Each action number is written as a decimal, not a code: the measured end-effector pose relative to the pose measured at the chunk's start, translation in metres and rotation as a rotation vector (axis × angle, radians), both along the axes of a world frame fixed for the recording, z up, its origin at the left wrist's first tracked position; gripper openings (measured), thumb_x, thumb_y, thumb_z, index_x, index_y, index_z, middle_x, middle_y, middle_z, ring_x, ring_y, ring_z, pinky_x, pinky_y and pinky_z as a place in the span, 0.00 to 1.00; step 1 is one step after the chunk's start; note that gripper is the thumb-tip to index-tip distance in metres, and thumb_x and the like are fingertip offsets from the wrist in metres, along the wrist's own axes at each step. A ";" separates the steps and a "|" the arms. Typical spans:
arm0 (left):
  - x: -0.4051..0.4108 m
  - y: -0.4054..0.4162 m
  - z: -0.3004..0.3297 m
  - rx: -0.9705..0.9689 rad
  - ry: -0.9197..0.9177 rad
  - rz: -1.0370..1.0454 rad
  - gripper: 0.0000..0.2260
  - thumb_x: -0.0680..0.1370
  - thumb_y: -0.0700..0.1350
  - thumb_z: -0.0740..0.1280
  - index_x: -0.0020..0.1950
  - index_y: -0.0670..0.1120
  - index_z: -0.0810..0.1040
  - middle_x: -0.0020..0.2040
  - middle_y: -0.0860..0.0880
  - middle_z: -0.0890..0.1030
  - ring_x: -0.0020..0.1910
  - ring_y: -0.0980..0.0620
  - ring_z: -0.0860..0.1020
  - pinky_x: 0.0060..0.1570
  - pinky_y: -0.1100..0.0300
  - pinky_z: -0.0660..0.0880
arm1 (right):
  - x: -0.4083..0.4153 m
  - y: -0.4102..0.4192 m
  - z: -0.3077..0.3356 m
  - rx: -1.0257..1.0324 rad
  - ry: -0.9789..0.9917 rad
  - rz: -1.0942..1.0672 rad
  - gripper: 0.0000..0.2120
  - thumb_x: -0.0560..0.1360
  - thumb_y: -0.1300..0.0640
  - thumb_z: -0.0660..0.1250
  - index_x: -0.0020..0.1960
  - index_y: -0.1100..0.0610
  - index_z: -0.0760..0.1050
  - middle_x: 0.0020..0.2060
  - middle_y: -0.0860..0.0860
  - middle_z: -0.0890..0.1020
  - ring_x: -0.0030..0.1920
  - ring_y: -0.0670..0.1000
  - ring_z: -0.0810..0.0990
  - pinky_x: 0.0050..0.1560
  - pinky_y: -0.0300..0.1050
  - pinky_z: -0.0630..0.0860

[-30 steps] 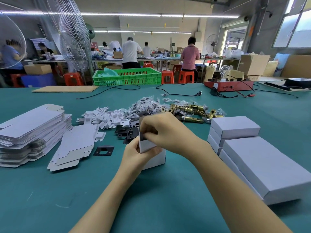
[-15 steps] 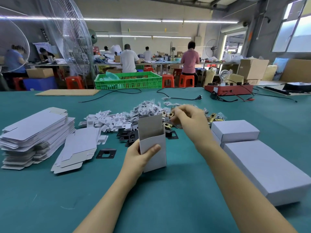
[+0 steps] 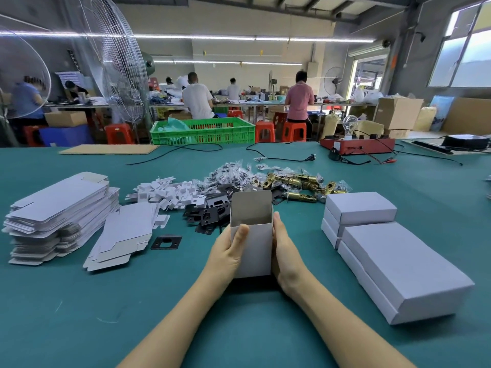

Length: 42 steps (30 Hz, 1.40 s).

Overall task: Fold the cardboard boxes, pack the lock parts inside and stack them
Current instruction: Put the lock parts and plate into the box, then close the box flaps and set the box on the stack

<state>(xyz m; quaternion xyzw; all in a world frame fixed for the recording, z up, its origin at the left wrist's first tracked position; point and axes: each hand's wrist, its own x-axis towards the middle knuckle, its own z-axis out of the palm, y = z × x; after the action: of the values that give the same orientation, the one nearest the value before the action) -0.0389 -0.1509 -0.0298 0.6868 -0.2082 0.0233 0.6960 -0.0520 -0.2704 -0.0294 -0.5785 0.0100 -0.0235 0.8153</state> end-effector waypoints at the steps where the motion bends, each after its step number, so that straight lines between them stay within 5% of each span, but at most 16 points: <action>1: 0.000 0.001 0.000 0.010 0.008 -0.015 0.49 0.60 0.82 0.57 0.60 0.42 0.77 0.52 0.57 0.84 0.53 0.60 0.80 0.57 0.64 0.74 | 0.000 -0.001 0.001 0.017 -0.010 0.020 0.26 0.72 0.32 0.55 0.56 0.45 0.82 0.56 0.51 0.83 0.57 0.50 0.82 0.50 0.42 0.79; 5: -0.002 0.002 -0.002 -0.082 0.239 -0.128 0.45 0.67 0.79 0.50 0.68 0.49 0.76 0.58 0.51 0.84 0.59 0.54 0.81 0.54 0.62 0.78 | 0.001 -0.003 0.002 0.045 -0.024 0.075 0.26 0.70 0.32 0.55 0.54 0.44 0.83 0.56 0.51 0.83 0.58 0.49 0.81 0.50 0.41 0.80; 10: 0.003 0.002 0.005 -0.167 0.341 -0.184 0.28 0.75 0.70 0.58 0.64 0.54 0.80 0.61 0.46 0.82 0.60 0.47 0.80 0.55 0.54 0.79 | 0.000 -0.004 0.005 0.073 -0.017 0.124 0.26 0.73 0.34 0.53 0.56 0.44 0.82 0.58 0.51 0.82 0.59 0.50 0.80 0.55 0.43 0.79; 13: 0.006 0.002 0.006 -0.195 0.370 -0.191 0.25 0.72 0.66 0.62 0.62 0.53 0.81 0.60 0.45 0.82 0.58 0.45 0.81 0.54 0.51 0.79 | 0.000 -0.005 0.005 0.064 -0.026 0.145 0.26 0.74 0.34 0.52 0.59 0.44 0.81 0.59 0.51 0.82 0.60 0.51 0.80 0.57 0.45 0.78; 17: 0.008 0.003 0.007 -0.197 0.397 -0.099 0.17 0.74 0.59 0.62 0.51 0.53 0.85 0.56 0.42 0.84 0.50 0.45 0.82 0.54 0.50 0.77 | 0.001 -0.004 0.005 0.049 -0.008 0.161 0.27 0.73 0.33 0.52 0.58 0.44 0.81 0.58 0.52 0.82 0.57 0.51 0.81 0.55 0.46 0.80; 21: 0.007 0.003 0.008 -0.203 0.440 -0.017 0.15 0.81 0.52 0.57 0.49 0.47 0.80 0.49 0.43 0.84 0.43 0.49 0.80 0.46 0.55 0.75 | 0.002 -0.003 0.003 0.051 -0.006 0.173 0.28 0.73 0.32 0.52 0.59 0.45 0.80 0.58 0.52 0.82 0.57 0.51 0.81 0.55 0.46 0.79; 26: 0.005 0.003 0.012 -0.219 0.432 0.004 0.15 0.81 0.50 0.58 0.56 0.45 0.81 0.55 0.39 0.84 0.48 0.47 0.81 0.55 0.50 0.75 | 0.003 -0.002 0.002 0.071 -0.006 0.151 0.28 0.72 0.31 0.56 0.60 0.47 0.80 0.58 0.54 0.82 0.56 0.53 0.82 0.57 0.52 0.78; 34: 0.007 0.004 0.019 -0.298 0.273 -0.086 0.17 0.81 0.42 0.54 0.56 0.54 0.81 0.56 0.48 0.84 0.49 0.51 0.83 0.46 0.58 0.79 | 0.004 -0.003 0.006 0.115 -0.003 0.148 0.27 0.69 0.34 0.62 0.59 0.49 0.81 0.55 0.56 0.83 0.51 0.53 0.83 0.51 0.52 0.80; 39: 0.006 0.005 0.019 -0.307 0.218 -0.072 0.19 0.81 0.40 0.54 0.55 0.56 0.82 0.56 0.49 0.84 0.50 0.51 0.83 0.45 0.60 0.80 | 0.003 -0.005 0.013 0.096 -0.037 0.117 0.12 0.76 0.46 0.63 0.49 0.49 0.84 0.51 0.58 0.84 0.44 0.53 0.83 0.43 0.48 0.79; 42: 0.005 0.004 0.020 -0.316 0.215 -0.061 0.18 0.81 0.39 0.55 0.54 0.56 0.82 0.54 0.49 0.85 0.48 0.53 0.83 0.44 0.60 0.79 | 0.002 -0.003 0.020 0.067 -0.098 0.030 0.13 0.73 0.55 0.63 0.55 0.57 0.79 0.55 0.62 0.82 0.46 0.55 0.80 0.46 0.50 0.76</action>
<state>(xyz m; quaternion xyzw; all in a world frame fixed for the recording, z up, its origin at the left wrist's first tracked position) -0.0335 -0.1473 -0.0100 0.5609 -0.1473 -0.0391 0.8138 -0.0498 -0.2738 -0.0091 -0.5491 -0.0377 -0.0390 0.8340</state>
